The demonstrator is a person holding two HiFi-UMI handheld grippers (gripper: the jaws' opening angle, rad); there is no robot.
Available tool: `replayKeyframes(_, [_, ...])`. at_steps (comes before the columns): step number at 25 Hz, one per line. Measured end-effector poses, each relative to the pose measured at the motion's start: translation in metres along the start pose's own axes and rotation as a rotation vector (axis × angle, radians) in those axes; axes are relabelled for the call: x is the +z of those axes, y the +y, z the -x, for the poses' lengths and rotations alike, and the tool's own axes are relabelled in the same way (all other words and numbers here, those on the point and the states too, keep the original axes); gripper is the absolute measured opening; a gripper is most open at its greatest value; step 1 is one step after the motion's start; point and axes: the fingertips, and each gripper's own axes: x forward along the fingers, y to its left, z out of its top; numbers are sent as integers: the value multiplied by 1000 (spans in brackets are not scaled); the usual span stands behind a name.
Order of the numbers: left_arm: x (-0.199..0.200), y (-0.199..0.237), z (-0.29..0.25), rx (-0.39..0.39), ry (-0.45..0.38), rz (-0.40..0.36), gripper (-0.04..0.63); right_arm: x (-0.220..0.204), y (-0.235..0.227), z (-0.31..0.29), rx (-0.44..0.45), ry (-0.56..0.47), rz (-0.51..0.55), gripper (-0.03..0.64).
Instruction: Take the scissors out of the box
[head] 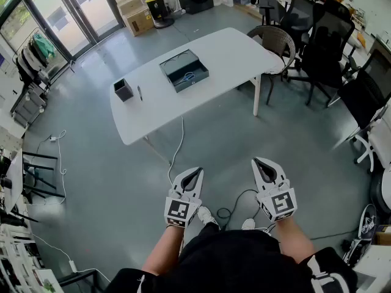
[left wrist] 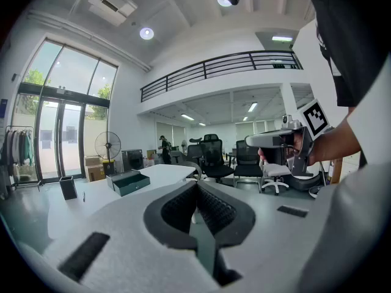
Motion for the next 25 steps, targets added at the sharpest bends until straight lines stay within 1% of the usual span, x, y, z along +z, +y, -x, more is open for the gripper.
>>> replayKeyframes(3, [9,-16,0,16,-18,-1,8,1,-3,13,2,-4,48,2])
replayKeyframes(8, [15,-15,9,78,-30,25,8,6,-4,28,7,22,52,2])
replayKeyframes(11, [18,-8,10,93,-24,17,8,9,-5,26,2,-10,55,3])
replayKeyframes(14, [11,-1,9,85,-13,17,8,13,3,19,10,-41,97,3])
replayKeyframes(16, [6,8,11,80,-13,18,8,15,11,9,21,-45,111,3])
replayKeyframes(19, [-3,30,13,81,-16,23,8,16,22,-11,24,-39,97,3])
replayKeyframes(22, [-2,55,16,74,-22,26,8,14,31,-33,9,-49,79,4])
replayKeyframes(25, [-7,77,17,45,-36,10,8,11,39,-54,-16,-56,20,5])
